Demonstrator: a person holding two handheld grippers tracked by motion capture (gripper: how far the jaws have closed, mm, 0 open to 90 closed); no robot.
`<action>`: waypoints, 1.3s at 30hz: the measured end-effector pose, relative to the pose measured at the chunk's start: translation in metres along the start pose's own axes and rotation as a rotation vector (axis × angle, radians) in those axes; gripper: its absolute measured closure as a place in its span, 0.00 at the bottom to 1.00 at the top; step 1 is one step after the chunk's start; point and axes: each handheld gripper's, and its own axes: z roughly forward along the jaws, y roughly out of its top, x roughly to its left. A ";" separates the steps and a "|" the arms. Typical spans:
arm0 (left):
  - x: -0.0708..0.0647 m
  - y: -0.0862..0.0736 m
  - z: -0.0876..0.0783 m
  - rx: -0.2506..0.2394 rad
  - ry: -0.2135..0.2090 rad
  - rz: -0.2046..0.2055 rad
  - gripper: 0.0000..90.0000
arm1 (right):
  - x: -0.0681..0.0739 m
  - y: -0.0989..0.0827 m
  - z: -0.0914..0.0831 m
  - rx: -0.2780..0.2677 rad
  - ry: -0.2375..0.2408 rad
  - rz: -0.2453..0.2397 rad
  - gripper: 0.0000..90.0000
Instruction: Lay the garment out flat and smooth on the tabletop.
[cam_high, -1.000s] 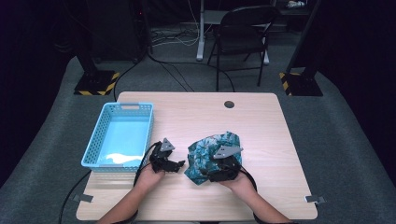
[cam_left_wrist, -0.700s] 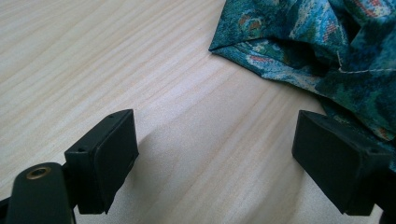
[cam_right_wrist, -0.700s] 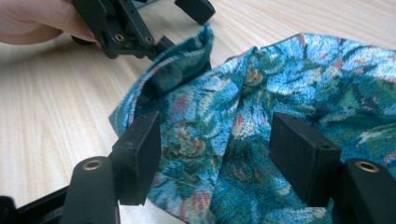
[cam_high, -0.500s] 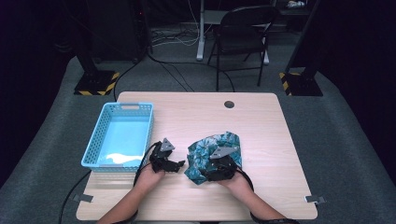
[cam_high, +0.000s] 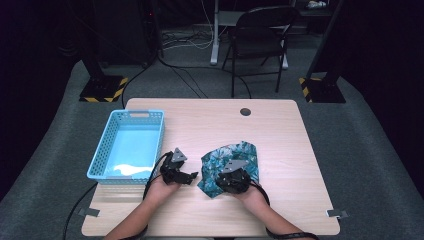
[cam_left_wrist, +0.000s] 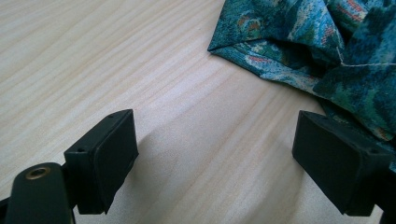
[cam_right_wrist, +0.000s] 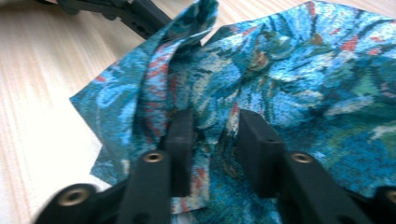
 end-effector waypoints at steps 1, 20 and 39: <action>0.000 0.000 0.000 0.000 0.000 0.000 0.15 | 0.001 0.000 0.000 -0.002 0.004 -0.003 0.81; 0.000 0.000 0.000 0.001 0.002 0.000 0.15 | 0.007 0.013 -0.017 -0.095 0.043 -0.011 0.91; 0.000 0.000 0.000 0.001 0.002 0.000 0.15 | 0.001 0.011 0.011 0.025 0.065 0.039 0.84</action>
